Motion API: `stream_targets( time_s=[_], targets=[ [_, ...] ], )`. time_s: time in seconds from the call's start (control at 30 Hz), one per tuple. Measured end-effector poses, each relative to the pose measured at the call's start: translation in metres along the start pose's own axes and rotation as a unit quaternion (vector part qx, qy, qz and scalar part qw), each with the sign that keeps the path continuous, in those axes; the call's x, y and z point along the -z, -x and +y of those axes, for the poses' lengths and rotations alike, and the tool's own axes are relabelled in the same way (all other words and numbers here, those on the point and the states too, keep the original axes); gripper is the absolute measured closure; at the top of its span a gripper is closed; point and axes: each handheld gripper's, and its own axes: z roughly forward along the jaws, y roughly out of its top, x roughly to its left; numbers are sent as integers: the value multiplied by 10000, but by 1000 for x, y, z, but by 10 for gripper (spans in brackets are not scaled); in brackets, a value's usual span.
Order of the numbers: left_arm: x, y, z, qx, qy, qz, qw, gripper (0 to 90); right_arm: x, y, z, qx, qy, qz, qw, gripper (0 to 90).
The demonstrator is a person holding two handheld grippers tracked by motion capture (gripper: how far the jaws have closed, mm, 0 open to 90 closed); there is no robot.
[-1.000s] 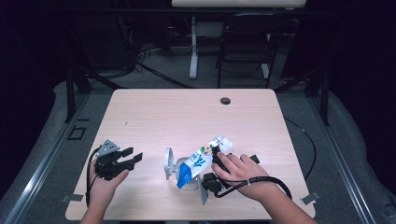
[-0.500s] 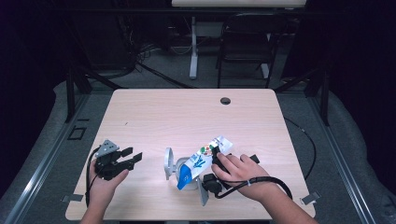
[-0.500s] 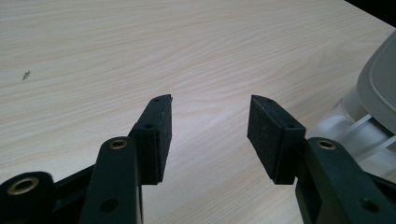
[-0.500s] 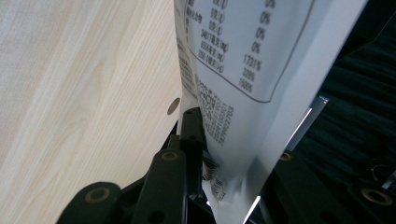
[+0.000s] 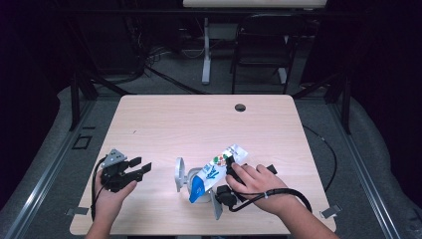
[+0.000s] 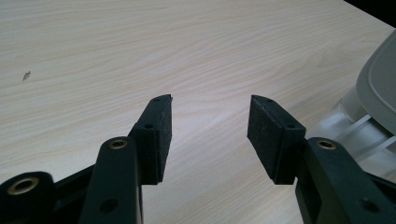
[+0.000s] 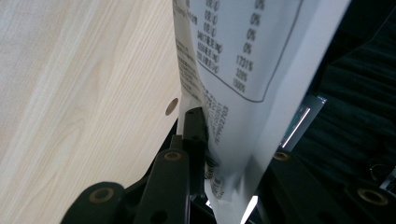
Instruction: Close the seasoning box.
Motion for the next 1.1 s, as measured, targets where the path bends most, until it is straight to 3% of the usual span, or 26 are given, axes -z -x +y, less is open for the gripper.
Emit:
stream_targets(
  time_s=[1.1],
  targets=[
    [0, 0, 0, -4, -10, -8, 10000, 505, 3, 4, 0, -26, -121, 19, 9999, 845]
  ],
)
